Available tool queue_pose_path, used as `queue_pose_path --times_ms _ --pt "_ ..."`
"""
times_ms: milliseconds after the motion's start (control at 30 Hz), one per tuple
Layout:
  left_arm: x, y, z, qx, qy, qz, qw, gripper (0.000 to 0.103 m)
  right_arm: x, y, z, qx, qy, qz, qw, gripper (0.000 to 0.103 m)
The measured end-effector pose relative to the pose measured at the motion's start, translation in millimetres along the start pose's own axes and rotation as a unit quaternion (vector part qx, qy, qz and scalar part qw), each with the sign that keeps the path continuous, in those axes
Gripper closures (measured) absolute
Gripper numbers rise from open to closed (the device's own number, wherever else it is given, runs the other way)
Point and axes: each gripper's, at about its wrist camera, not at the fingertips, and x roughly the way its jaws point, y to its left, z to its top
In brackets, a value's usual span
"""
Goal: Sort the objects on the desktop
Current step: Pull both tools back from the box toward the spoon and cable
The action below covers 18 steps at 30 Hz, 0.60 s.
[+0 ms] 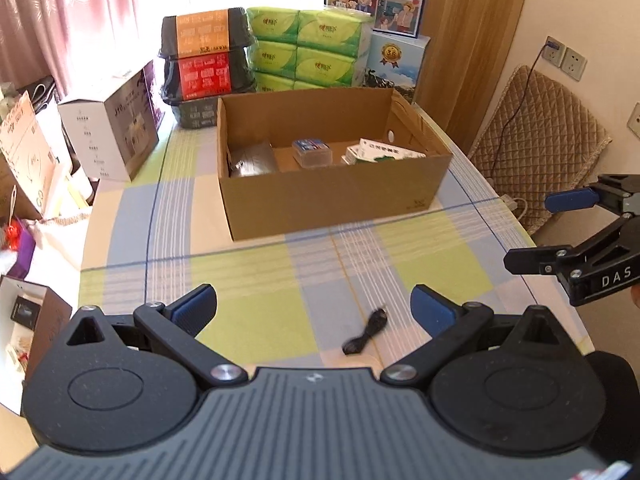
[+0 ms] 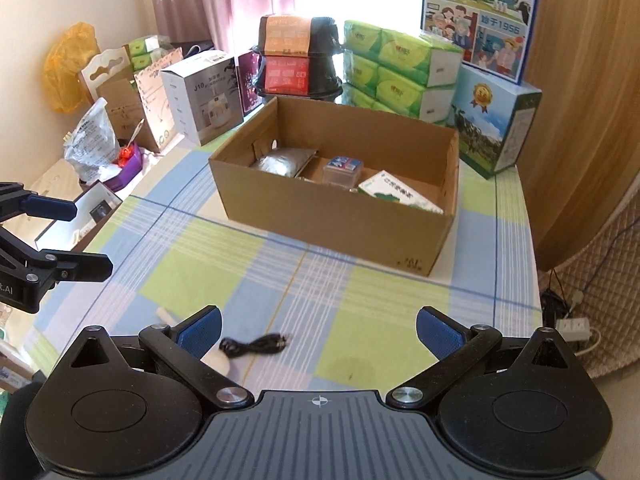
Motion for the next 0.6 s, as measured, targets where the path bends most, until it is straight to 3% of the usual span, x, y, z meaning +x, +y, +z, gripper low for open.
queue_pose_path --times_ms 333,600 --pt "-24 -12 -45 -0.002 -0.022 0.003 0.9997 0.002 -26 -5 -46 0.038 -0.009 0.010 0.999 0.002" --pt "-27 -5 -81 -0.040 -0.014 0.014 0.9990 0.002 -27 -8 -80 0.052 0.000 0.015 0.999 0.002"
